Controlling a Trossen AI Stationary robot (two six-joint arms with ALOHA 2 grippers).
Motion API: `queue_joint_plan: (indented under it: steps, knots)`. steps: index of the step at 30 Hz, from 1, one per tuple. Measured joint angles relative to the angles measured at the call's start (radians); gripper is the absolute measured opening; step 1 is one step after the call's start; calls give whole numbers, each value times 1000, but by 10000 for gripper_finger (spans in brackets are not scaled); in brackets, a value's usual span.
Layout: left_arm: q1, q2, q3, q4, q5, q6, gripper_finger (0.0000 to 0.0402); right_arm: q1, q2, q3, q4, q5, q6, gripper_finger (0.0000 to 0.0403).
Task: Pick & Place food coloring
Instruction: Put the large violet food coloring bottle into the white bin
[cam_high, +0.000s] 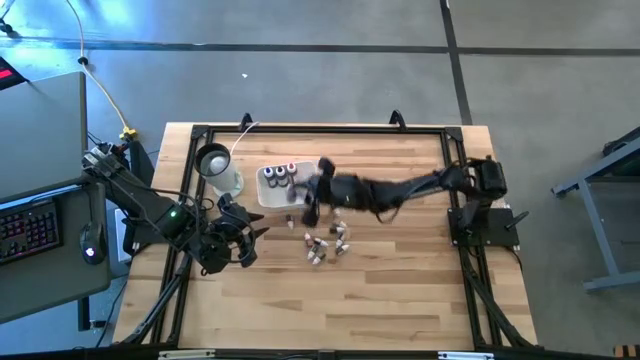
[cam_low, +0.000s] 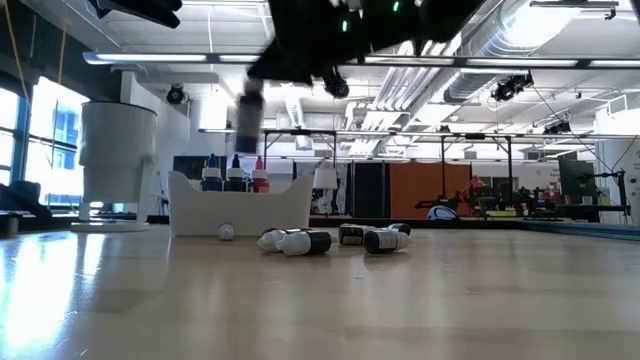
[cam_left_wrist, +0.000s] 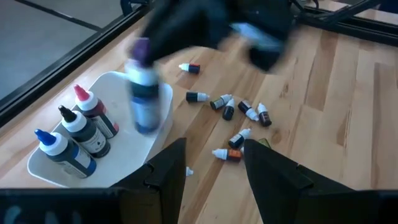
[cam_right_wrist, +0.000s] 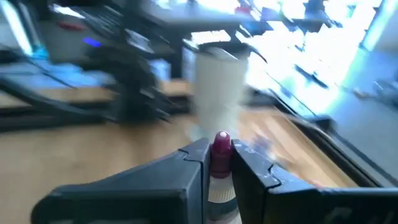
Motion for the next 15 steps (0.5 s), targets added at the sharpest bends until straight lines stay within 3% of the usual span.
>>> queue_joint_plan:
  steps: [6,15]
  knots:
    - [0,0,0,0,17,0,158,-158,5,0,-91,-97,63,35]
    - [0,0,0,0,31,0,158,-261,22,0,-96,-203,56,41]
